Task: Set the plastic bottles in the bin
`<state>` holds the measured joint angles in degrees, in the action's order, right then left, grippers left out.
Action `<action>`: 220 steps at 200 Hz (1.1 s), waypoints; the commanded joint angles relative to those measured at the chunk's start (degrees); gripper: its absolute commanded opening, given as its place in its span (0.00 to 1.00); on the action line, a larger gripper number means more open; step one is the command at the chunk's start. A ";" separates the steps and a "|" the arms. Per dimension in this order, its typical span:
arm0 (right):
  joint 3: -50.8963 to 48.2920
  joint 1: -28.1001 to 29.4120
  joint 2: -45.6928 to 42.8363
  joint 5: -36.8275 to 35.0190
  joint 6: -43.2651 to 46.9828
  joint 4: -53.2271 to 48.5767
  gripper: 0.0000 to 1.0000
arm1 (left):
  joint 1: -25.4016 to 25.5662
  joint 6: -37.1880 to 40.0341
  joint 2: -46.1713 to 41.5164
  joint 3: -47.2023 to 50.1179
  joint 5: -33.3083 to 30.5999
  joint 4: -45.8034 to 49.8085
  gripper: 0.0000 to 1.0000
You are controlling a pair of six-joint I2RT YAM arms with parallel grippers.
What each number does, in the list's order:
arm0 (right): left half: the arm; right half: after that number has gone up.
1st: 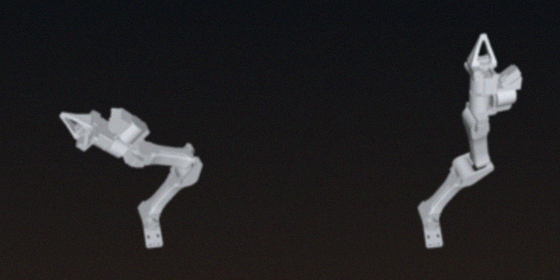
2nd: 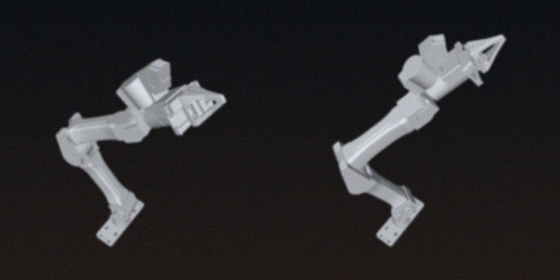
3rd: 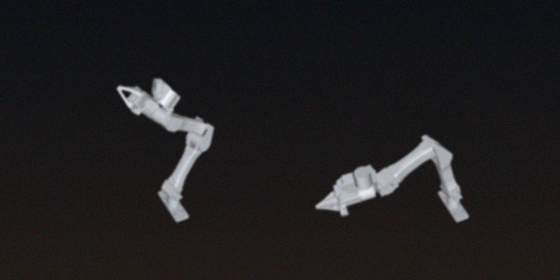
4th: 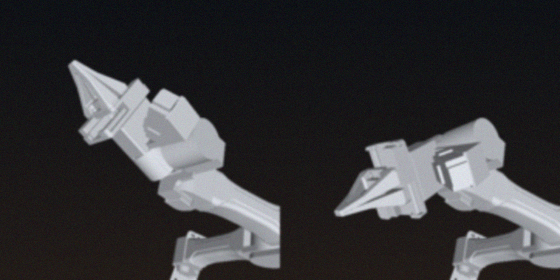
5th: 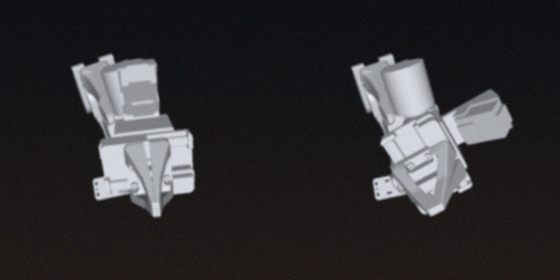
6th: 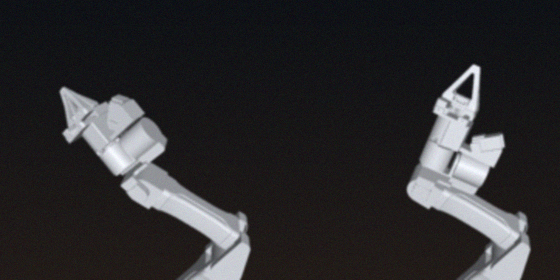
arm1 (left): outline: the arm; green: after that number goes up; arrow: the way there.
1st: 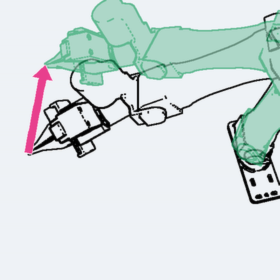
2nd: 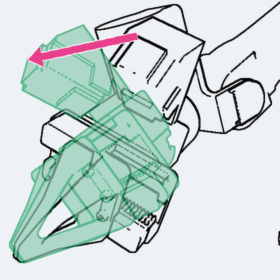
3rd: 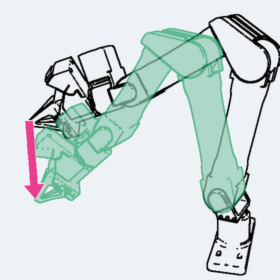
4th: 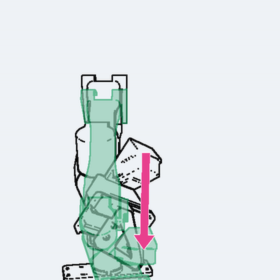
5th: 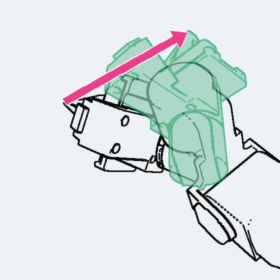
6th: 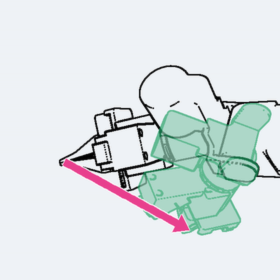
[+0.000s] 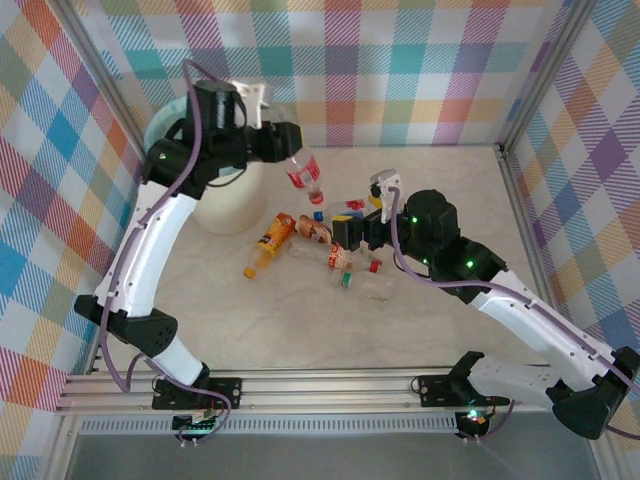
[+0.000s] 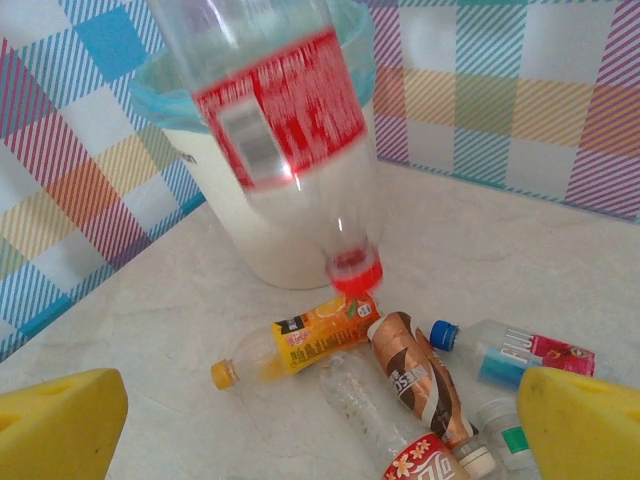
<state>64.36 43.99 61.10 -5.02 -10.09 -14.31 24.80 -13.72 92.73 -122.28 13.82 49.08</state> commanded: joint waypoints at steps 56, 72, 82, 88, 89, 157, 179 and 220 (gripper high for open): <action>5.61 0.13 5.40 6.88 -3.23 0.10 0.99 | -11.53 -3.59 -0.18 -12.35 -5.91 -4.06 0.31; 6.93 0.13 7.64 8.76 -4.17 0.24 0.99 | -14.51 -3.76 0.23 -13.28 -6.26 -5.07 0.32; 7.97 0.16 9.21 10.05 -4.73 0.11 0.99 | -16.59 -4.11 0.81 -14.17 -6.42 -5.14 0.32; 8.79 0.13 10.18 11.08 -5.03 0.10 0.98 | -17.79 -4.28 1.23 -14.66 -6.58 -5.09 0.32; 8.91 0.13 10.35 11.21 -5.03 0.08 0.98 | -18.00 -4.33 1.32 -14.70 -6.60 -5.07 0.32; 20.45 1.77 23.21 21.55 -8.62 -3.89 0.94 | -28.76 -5.77 8.98 -19.29 -5.68 -2.06 0.31; 23.24 3.79 25.82 22.08 -8.11 -7.05 0.94 | -30.79 -4.41 11.22 -19.24 -5.22 0.75 0.31; 23.44 6.61 28.48 23.28 -8.93 -8.51 0.94 | -31.04 -0.38 13.15 -14.91 -1.50 4.57 0.32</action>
<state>85.73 49.30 87.99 15.77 -17.93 -20.49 -5.98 -16.95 106.32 -139.48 8.73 51.46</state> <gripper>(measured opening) 0.939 0.497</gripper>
